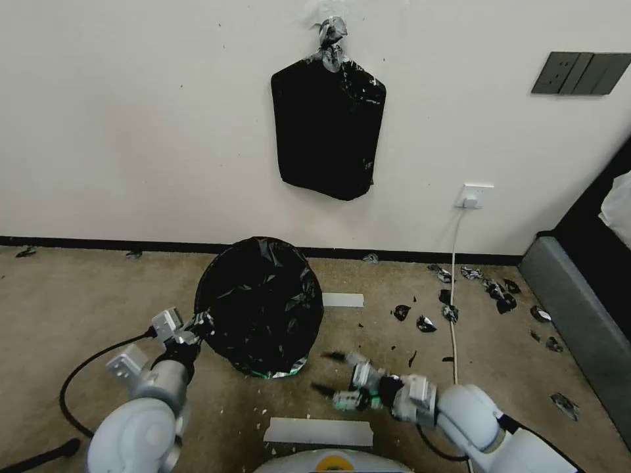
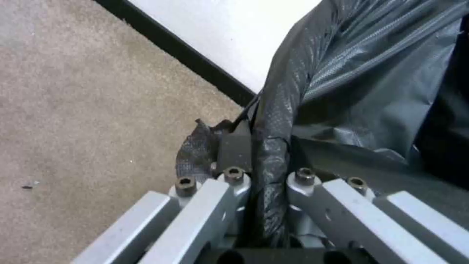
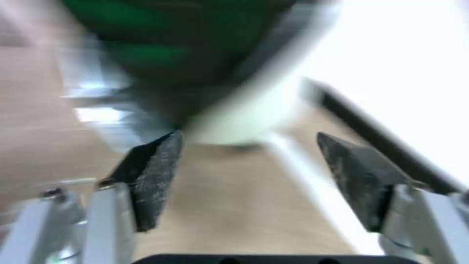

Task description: Place a trash bag onto the trash bin.

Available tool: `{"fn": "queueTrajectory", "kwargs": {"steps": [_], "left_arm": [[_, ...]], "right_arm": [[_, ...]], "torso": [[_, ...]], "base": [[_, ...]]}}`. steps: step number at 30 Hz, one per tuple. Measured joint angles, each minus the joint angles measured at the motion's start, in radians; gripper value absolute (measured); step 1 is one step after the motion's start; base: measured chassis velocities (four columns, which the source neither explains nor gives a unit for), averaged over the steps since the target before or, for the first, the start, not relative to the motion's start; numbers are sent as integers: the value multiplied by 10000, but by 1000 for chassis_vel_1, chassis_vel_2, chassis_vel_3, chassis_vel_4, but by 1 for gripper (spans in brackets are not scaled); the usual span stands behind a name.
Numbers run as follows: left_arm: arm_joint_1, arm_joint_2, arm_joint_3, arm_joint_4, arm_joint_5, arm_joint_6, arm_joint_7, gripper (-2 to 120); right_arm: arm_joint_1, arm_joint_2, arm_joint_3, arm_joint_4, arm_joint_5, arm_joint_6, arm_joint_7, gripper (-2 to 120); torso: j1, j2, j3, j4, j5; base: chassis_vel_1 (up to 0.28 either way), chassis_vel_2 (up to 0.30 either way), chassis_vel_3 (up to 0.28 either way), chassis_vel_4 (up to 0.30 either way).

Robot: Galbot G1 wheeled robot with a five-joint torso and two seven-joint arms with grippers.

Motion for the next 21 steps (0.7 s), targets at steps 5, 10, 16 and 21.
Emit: {"fn": "queueTrajectory", "kwargs": {"steps": [5,10,16,21], "left_arm": [[124,44,126,47,398,-149,27,3],[156,118,244,125,696,-323,109,3],[296,250,538,34,1875,-686,396,3],[570,156,871,-235,3511,-1059,750,3]], "right_arm": [[147,169,793,1200,311,-1321,2438,96],[333,214,1240,2796,871,-1737,3211,86],[631,-196,457,5154,1114,-2797,3350,61],[1373,-365,-1224,5869,683,-4775,3645,43]], "torso": [[0,-1,0,1,-1],[0,0,0,0,-2],[0,0,0,0,-3],[0,0,0,-1,-3]], "base": [[0,0,0,0],[0,0,0,0],[0,0,0,0],[0,0,0,0]]}}
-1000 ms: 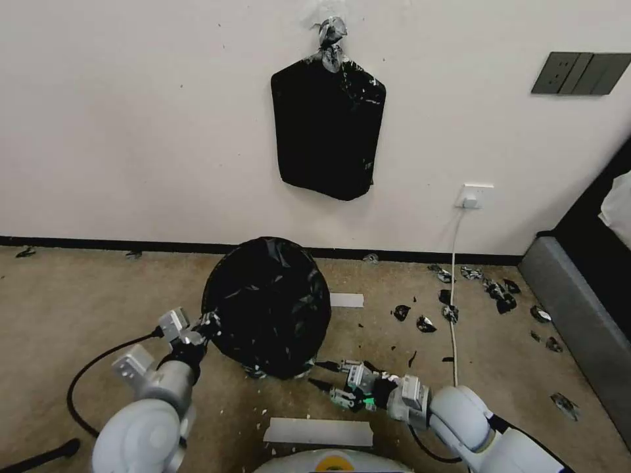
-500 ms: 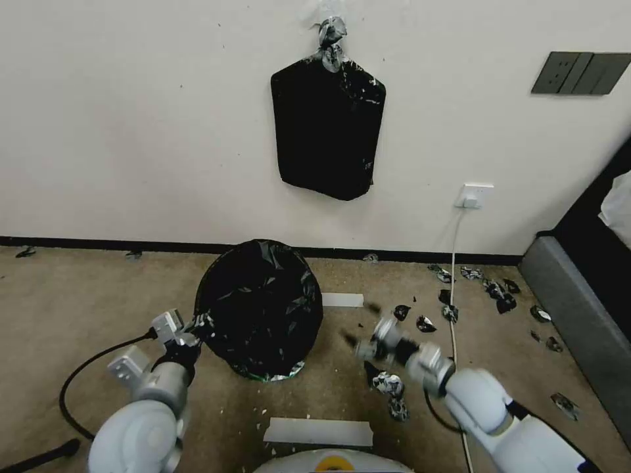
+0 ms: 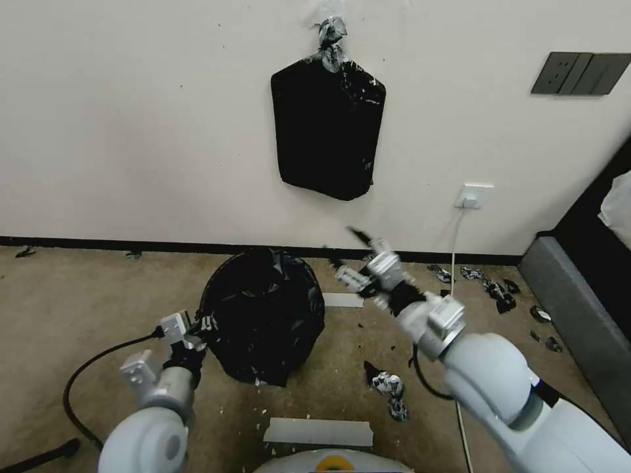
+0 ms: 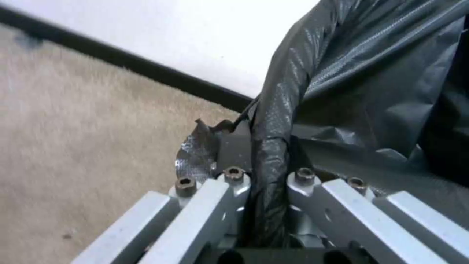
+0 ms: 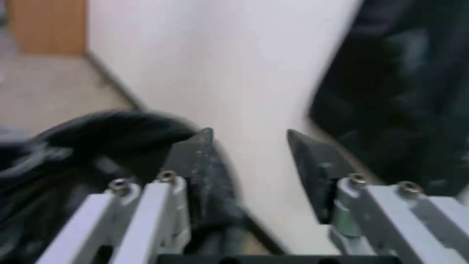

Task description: Place a trash bag onto the trash bin.

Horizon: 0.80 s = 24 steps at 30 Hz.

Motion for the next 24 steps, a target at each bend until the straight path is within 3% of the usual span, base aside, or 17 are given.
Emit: {"fn": "queueTrajectory", "kwargs": {"steps": [1,3,4,7,9,11,15,24], "left_arm": [[0,0,0,0,0,0,0,3],[73,-65,55,-234,471,-75,53,3],[73,-65,55,-234,471,-75,53,3],[223,-245,162,-386,838,-134,149,3],[262,-297,187,-407,966,-151,193,3],[354,-380,244,-429,1381,-297,366,3],[457,-425,333,-429,1891,-454,506,3],[681,-551,699,-351,3000,-827,724,3]], "right_arm": [[0,0,0,0,0,0,0,43],[1039,85,-1375,-22,221,-1335,519,33],[1039,85,-1375,-22,221,-1335,519,33],[2007,374,-2557,-335,996,-2684,1172,18],[2229,490,-2841,-499,1212,-2958,1371,15],[2855,812,-3750,-1120,1904,-3564,1987,5],[3505,1099,-4524,-2121,2326,-3677,2469,0],[4192,1817,-5012,-4118,2552,-3651,2644,0]], "torso": [[0,0,0,0,0],[0,0,0,4,1],[0,0,0,4,1],[0,0,0,2,-1],[0,0,0,4,0],[0,0,0,2,0],[0,0,0,3,0],[0,-1,0,2,0]], "base": [[0,0,0,0],[0,0,0,0],[0,0,0,0],[0,0,0,0],[0,0,0,0],[0,0,0,0],[0,0,0,0],[0,0,0,0]]}}
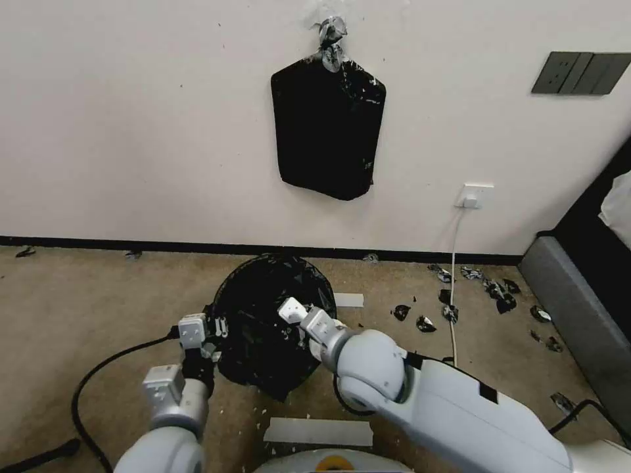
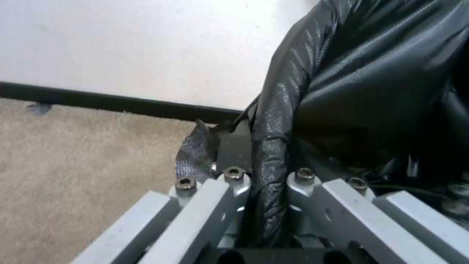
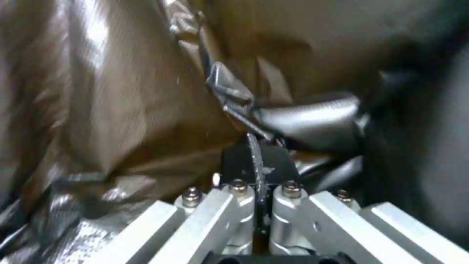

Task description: Place a trash bag onto the trash bin.

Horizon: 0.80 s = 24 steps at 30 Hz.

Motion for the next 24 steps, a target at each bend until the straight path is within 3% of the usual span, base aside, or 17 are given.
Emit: {"fn": "queueTrajectory", "kwargs": {"steps": [15,24], "left_arm": [[252,-309,502,-238,166,83,-24,3],[-4,-325,255,-152,-420,433,-306,3]], "right_arm": [[631,754,-597,-2017,-351,89,-26,0],[246,454,-267,-1279,-381,103,-55,0]], "torso": [[0,0,0,0,1],[0,0,0,1,3]], "base": [[0,0,0,0],[0,0,0,0]]}}
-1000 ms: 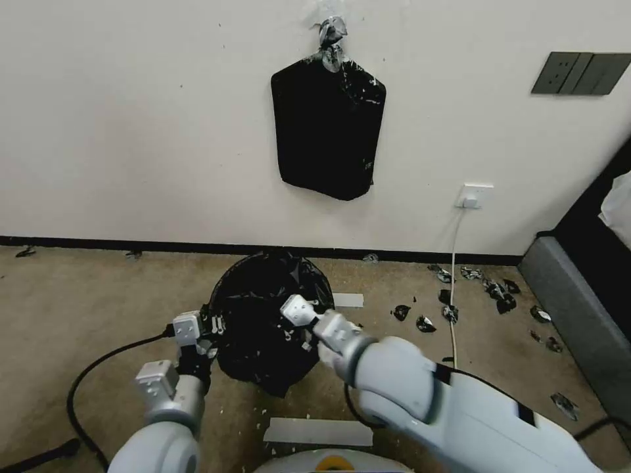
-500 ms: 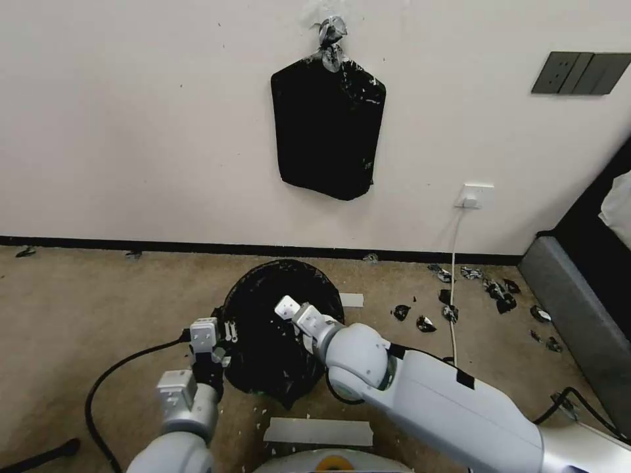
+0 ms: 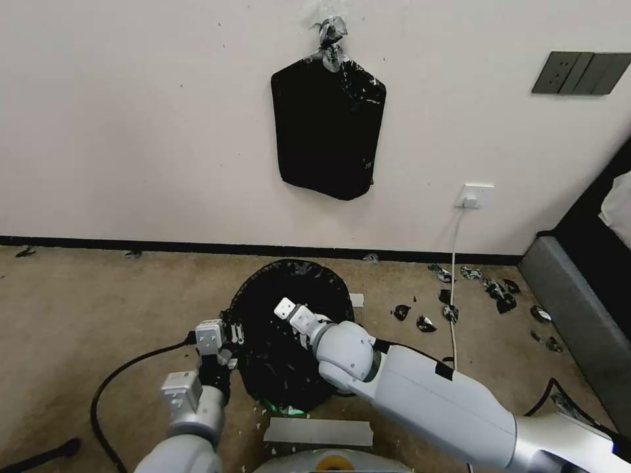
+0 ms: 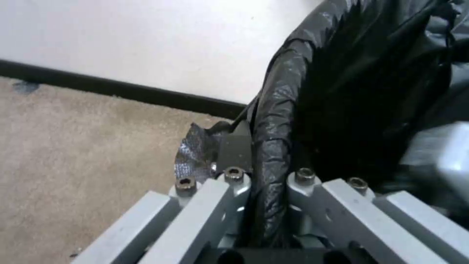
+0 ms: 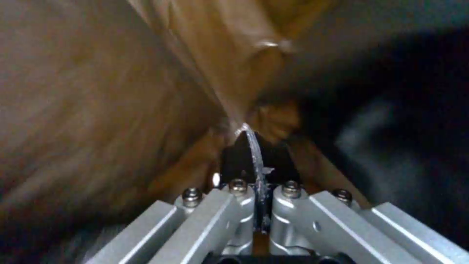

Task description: Place a trash bag onto the trash bin.

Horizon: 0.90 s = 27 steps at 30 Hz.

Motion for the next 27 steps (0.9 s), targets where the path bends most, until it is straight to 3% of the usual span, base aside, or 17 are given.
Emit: {"fn": "queueTrajectory", "kwargs": {"steps": [10,13,14,17,19,21,27], "left_arm": [[-389,136,-353,273,-2151,693,-738,3],[-510,101,-400,104,-4310,1772,-1408,3],[-510,101,-400,104,-4310,1772,-1408,3],[-568,-3,-445,146,-5495,2779,-1552,3],[-564,-3,-464,192,-5555,2924,-1488,3],[-544,23,-484,527,-5417,3269,-1210,3],[-523,68,-489,1145,-4623,3347,-783,3]], "right_arm": [[-1770,-998,1996,2790,-204,187,-508,0],[-2471,-1300,2844,3843,-342,1267,-649,0],[-2471,-1300,2844,3843,-342,1267,-649,0],[-3304,-1071,3857,4193,-782,2789,-813,0],[-3470,-1012,4002,4243,-855,2898,-853,2],[-4206,-847,4473,4410,-1116,3311,-1178,13],[-4870,-839,4757,4372,-1463,3873,-1730,34]], "torso": [[0,1,0,-2,-1],[0,1,-1,-2,0],[0,1,-1,-2,0],[0,1,-1,-1,2],[0,1,-1,-2,2],[0,1,-1,-1,0],[-1,1,-1,-2,-2]], "base": [[0,0,0,0],[0,0,0,0],[0,0,0,0],[0,0,0,0],[0,0,0,0],[0,0,0,0],[0,0,0,0]]}}
